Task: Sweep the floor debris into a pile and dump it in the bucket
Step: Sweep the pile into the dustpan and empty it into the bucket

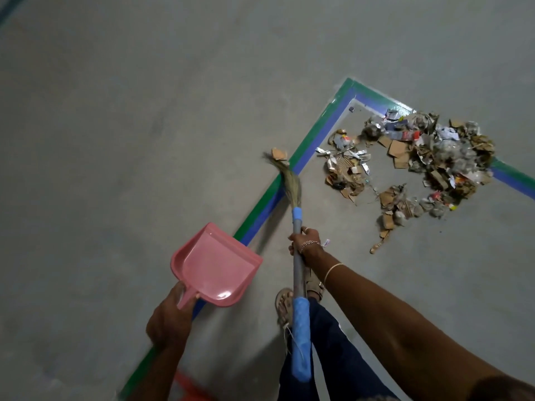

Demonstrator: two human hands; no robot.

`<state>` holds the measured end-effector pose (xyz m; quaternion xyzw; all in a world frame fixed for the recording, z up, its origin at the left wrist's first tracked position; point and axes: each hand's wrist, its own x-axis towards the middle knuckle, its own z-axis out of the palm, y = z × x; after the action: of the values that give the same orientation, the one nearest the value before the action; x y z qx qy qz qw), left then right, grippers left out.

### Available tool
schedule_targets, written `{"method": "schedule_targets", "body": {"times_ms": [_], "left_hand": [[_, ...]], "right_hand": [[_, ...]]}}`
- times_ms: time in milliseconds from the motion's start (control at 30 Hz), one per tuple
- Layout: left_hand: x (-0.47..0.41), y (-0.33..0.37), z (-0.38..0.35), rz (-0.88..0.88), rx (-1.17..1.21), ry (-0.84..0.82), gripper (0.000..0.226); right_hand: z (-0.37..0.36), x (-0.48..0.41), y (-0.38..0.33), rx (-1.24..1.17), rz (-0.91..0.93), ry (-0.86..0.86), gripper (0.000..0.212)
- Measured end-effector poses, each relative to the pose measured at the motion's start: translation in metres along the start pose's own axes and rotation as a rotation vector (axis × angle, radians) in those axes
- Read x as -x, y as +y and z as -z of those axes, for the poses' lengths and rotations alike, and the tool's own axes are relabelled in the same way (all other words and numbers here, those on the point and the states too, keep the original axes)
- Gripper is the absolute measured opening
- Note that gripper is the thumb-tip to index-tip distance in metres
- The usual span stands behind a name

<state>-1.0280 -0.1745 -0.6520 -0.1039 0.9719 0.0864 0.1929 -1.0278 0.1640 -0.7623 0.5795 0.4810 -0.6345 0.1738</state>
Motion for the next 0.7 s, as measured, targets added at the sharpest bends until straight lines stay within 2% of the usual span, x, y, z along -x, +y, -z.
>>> {"method": "schedule_targets", "body": {"times_ms": [100,233,333,500,600,700], "left_hand": [[-0.006,0.017,0.001,-0.027,0.013,-0.005,0.049],[-0.015,0.031,0.003,-0.017,0.010,0.002,0.052],[-0.023,0.040,0.007,-0.048,0.047,0.023,0.052],[-0.030,0.043,0.012,-0.086,-0.003,0.021,0.053],[-0.031,0.040,0.010,-0.091,-0.031,0.022,0.055],[-0.028,0.042,0.005,-0.113,-0.025,0.021,0.052]], "right_hand": [[0.029,0.018,-0.006,-0.055,0.023,0.045,0.031],[0.056,0.070,-0.005,-0.091,0.052,-0.080,0.051],[0.056,0.090,-0.007,-0.089,0.107,-0.154,0.058],[0.034,0.061,-0.035,-0.064,0.115,-0.179,0.063],[0.038,0.025,-0.052,0.029,0.120,-0.115,0.069],[0.062,-0.006,-0.060,0.087,0.107,-0.020,0.055]]}}
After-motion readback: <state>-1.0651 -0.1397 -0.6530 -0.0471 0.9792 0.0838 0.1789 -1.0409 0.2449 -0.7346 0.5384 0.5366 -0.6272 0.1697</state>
